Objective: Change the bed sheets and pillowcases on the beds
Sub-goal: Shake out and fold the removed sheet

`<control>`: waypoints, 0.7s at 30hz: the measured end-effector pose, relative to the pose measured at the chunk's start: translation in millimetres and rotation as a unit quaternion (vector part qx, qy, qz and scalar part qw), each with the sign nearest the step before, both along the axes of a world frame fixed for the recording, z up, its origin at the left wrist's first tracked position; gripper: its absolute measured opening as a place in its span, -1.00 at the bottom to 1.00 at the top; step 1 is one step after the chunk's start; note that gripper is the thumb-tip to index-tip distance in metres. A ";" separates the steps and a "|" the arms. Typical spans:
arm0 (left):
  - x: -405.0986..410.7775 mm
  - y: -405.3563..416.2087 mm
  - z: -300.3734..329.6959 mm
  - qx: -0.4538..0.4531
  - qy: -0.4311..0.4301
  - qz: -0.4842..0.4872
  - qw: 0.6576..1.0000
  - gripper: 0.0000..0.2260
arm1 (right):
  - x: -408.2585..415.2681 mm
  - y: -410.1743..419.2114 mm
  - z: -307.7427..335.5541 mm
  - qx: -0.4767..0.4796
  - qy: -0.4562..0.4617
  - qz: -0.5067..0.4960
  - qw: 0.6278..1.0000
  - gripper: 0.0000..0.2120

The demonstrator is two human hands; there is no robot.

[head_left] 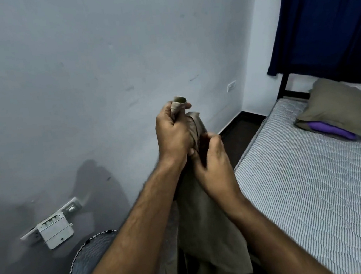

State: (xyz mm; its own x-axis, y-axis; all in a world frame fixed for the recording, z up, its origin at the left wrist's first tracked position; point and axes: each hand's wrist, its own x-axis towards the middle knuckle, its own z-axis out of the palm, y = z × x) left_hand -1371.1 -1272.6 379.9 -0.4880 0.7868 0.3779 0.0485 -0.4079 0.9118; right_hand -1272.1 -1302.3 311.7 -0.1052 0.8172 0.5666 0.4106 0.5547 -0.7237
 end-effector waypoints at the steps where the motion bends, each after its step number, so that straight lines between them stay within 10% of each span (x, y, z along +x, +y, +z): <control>1: 3.0 0.2 3.7 0.001 -0.028 -0.021 0.999 -0.81 | 2.2 6.3 0.9 -0.009 0.006 0.000 1.000 -0.70; 6: 8.6 -1.3 17.7 -0.009 -0.144 -0.158 0.977 -0.70 | 15.4 25.6 15.7 -0.039 0.048 0.056 0.997 -0.95; 21: -17.5 -14.1 21.3 0.048 0.082 -0.106 0.990 -0.68 | 41.8 57.5 25.1 -0.098 0.198 0.066 0.973 -0.88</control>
State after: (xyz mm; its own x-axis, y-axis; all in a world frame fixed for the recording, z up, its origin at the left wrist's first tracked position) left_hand -1388.7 -1286.7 401.2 -0.2413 0.8221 0.5157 0.0957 -0.5086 0.8557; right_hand -1230.3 -1244.7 336.7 -0.0213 0.9076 0.4192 0.0128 0.4195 -0.9077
